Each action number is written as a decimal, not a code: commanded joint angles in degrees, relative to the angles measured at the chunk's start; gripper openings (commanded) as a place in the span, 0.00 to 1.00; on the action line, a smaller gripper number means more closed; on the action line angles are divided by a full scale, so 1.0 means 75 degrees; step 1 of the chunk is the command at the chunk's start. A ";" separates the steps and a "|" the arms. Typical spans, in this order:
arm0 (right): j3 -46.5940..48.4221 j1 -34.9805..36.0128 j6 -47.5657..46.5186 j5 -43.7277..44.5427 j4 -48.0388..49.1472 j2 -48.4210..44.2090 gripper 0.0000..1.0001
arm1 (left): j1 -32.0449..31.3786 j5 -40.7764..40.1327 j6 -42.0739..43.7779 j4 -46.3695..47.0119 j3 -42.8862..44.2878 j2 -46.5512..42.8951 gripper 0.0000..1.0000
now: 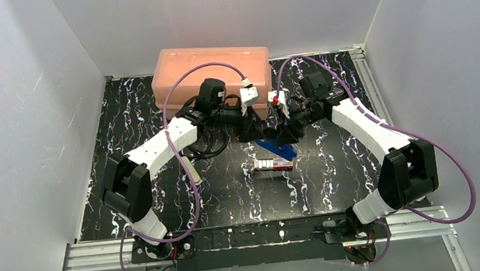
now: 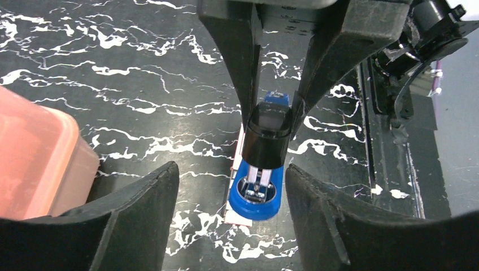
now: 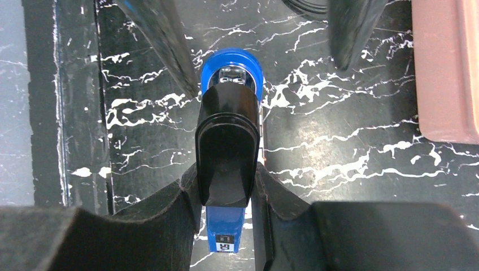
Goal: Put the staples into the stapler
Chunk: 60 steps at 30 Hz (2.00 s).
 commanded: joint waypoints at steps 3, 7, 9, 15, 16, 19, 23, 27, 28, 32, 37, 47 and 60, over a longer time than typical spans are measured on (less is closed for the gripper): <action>0.0259 0.0023 0.0287 -0.0642 0.0275 -0.0064 0.01 | -0.0076 0.0571 0.0261 0.0194 -0.0412 -0.0040 0.55; 0.0291 0.0028 0.0360 -0.0811 0.0298 -0.0087 0.01 | -0.0076 0.0623 0.0361 0.0232 -0.0559 -0.0041 0.53; 0.0284 0.0028 0.0410 -0.0885 0.0346 -0.0092 0.01 | -0.0087 0.0691 0.0301 0.0300 -0.0568 0.0022 0.49; 0.0270 0.0055 0.0601 -0.0880 0.0514 -0.0094 0.01 | -0.0153 0.0829 -0.0211 0.0824 -0.0543 0.0256 0.34; 0.0281 0.0060 0.0617 -0.0874 0.0529 -0.0104 0.01 | -0.0182 0.0846 -0.0239 0.0890 -0.0516 0.0295 0.31; 0.0274 0.0070 0.0708 -0.0850 0.0627 -0.0103 0.01 | -0.0216 0.0830 -0.0420 0.1027 -0.0416 0.0445 0.17; 0.0176 0.0057 0.0877 -0.0694 0.0872 -0.0186 0.01 | -0.0216 0.0774 -0.0568 0.1042 -0.0380 0.0509 0.00; -0.0175 -0.0332 0.1396 -0.0547 0.1710 -0.0632 0.01 | -0.0135 0.0483 -0.0391 0.1231 -0.0867 0.0178 0.00; -0.0305 -0.0533 0.1620 -0.0656 0.2044 -0.0770 0.01 | -0.0074 0.0438 -0.0393 0.1319 -0.1006 0.0094 0.00; -0.0936 -0.1195 0.2425 -0.1123 0.3367 -0.1322 0.01 | 0.0183 0.0152 -0.0445 0.1748 -0.1555 -0.0157 0.00; -0.1456 -0.1432 0.2134 -0.1125 0.3736 -0.1443 0.01 | 0.0392 -0.0439 -0.0332 0.2243 -0.2072 -0.0159 0.00; -0.2430 -0.2252 0.1485 -0.0585 0.5278 -0.1304 0.01 | 0.0526 -0.2135 0.0694 0.2879 -0.2446 0.0337 0.00; -0.3103 -0.3282 -0.0314 -0.0692 0.5257 -0.0778 0.01 | 0.0559 -0.2757 0.0804 0.3602 -0.2792 0.0924 0.00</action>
